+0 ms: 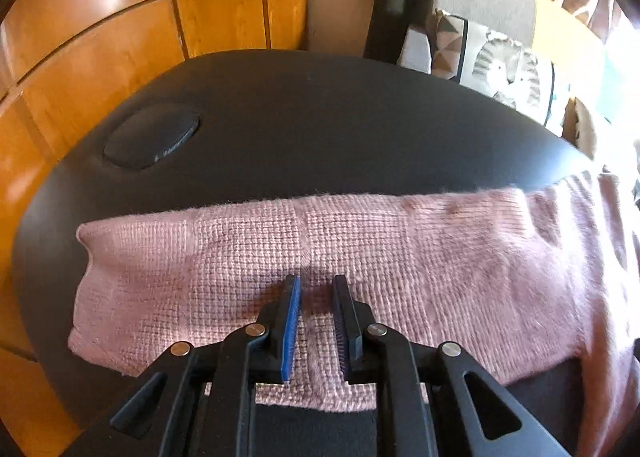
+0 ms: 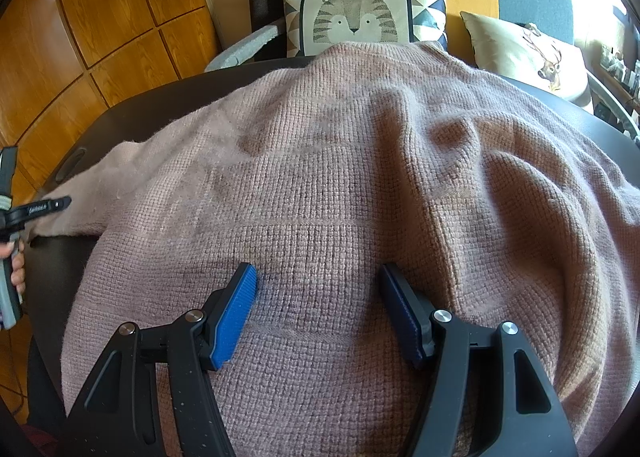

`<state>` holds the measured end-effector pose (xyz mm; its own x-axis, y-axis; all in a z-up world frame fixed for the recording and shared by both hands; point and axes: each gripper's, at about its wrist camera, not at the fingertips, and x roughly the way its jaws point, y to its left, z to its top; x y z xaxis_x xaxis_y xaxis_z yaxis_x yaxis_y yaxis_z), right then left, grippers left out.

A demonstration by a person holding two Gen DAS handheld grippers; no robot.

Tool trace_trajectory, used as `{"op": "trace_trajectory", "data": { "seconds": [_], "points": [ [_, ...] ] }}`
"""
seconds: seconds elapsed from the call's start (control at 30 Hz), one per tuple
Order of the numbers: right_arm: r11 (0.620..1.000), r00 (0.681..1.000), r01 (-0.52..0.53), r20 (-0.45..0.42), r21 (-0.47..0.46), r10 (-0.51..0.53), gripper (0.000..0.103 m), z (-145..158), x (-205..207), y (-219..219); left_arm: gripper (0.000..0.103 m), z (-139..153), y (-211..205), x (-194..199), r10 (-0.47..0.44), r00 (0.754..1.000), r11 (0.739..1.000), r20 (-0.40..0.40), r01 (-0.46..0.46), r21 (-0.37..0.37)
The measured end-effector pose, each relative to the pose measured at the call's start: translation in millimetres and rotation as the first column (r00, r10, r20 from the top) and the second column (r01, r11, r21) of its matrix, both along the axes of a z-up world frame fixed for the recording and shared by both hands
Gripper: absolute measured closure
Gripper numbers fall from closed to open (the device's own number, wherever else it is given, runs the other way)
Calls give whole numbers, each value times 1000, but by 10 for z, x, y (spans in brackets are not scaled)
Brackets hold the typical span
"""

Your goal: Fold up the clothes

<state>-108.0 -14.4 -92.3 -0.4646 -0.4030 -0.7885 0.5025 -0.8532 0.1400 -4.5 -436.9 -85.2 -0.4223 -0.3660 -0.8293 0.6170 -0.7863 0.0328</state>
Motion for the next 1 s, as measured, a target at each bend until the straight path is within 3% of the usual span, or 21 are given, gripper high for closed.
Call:
{"op": "trace_trajectory", "data": {
  "seconds": [0.27, 0.43, 0.6, 0.73, 0.8, 0.87, 1.0],
  "points": [
    [994, 995, 67, 67, 82, -72, 21, 7, -139, -268, 85, 47, -233, -462, -44, 992, 977, 116, 67, -203],
    [991, 994, 82, 58, 109, -89, 20, 23, -261, -441, 84, -15, -367, -788, -52, 982, 939, 179, 109, -327],
    [987, 996, 88, 17, 134, -91, 20, 30, -319, -706, 85, -75, -440, -1065, -51, 968, 884, 244, 158, -440],
    [990, 1000, 27, 1, 136, -27, 20, 33, -383, -964, 86, -95, -405, -1238, -27, 951, 858, 307, 179, -482],
    [995, 1000, -20, 18, 97, 18, 12, 38, -438, -996, 87, 4, -342, -1242, -34, 962, 881, 271, 157, -446],
    [999, 999, -29, 37, 35, 28, 14, 102, -448, -915, 87, 194, -168, -1159, -74, 980, 899, 183, 145, -412],
    [980, 999, 20, 34, -198, -13, 19, 396, -267, -404, 85, 518, 444, -946, -222, 973, 893, 56, 226, -389]
  ]
}}
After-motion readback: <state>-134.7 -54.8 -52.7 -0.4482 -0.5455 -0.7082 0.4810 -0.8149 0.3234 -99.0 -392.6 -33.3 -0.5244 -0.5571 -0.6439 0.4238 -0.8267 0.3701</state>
